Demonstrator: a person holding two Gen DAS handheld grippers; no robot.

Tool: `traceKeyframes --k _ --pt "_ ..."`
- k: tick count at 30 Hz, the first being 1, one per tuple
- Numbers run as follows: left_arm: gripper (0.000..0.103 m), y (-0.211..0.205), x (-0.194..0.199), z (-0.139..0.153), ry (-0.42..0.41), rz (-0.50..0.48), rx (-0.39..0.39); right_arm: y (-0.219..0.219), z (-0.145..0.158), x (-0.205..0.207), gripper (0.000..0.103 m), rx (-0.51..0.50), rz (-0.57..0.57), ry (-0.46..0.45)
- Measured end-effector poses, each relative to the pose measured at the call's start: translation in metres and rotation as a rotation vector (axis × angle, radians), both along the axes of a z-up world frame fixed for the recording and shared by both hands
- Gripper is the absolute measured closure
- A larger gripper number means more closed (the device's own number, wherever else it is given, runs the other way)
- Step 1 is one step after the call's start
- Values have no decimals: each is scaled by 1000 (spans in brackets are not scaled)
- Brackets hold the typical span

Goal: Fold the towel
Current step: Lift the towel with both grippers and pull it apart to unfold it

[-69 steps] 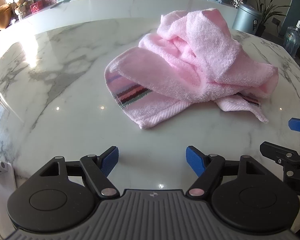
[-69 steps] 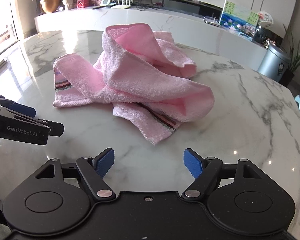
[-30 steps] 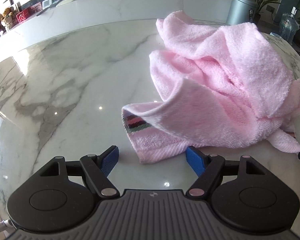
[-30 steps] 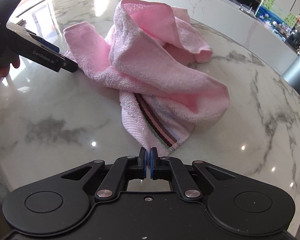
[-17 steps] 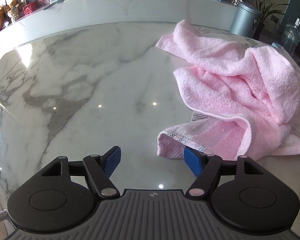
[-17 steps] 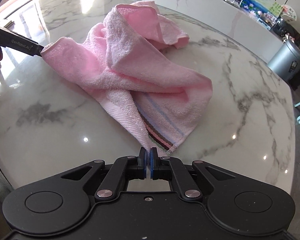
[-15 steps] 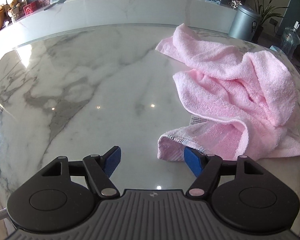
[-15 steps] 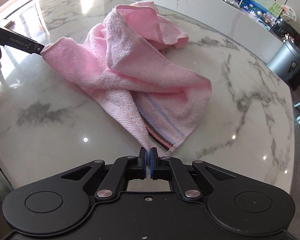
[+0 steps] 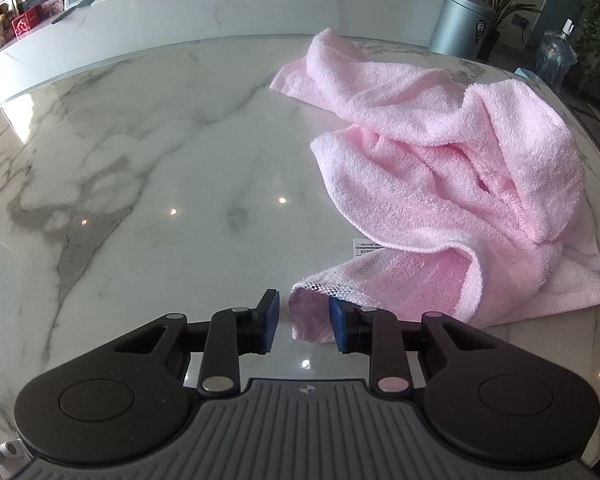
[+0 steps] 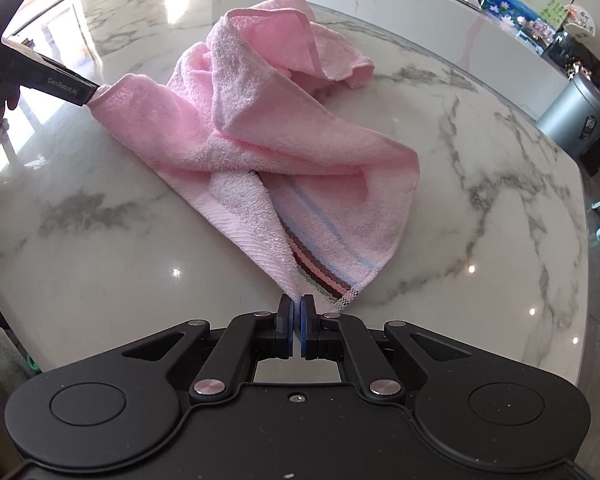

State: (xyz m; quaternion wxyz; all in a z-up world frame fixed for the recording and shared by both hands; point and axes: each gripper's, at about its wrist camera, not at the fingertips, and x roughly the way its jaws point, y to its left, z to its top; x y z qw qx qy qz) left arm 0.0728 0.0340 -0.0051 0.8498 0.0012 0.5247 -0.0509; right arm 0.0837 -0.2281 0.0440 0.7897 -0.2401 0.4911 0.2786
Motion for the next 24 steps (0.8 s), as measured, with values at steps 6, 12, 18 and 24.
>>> traceKeyframes --k 6,12,18,24 --pt "77 -3 -17 3 81 -59 32 -3 0 -7 101 -21 42 49" --pt "77 -5 -47 4 142 -120 49 -7 -6 -19 101 -44 96 140" --pt "78 -5 -70 4 188 -139 56 -11 -10 -31 101 -49 133 224" --pt "78 -11 -86 6 216 -170 70 -16 -9 -39 100 -52 151 260"
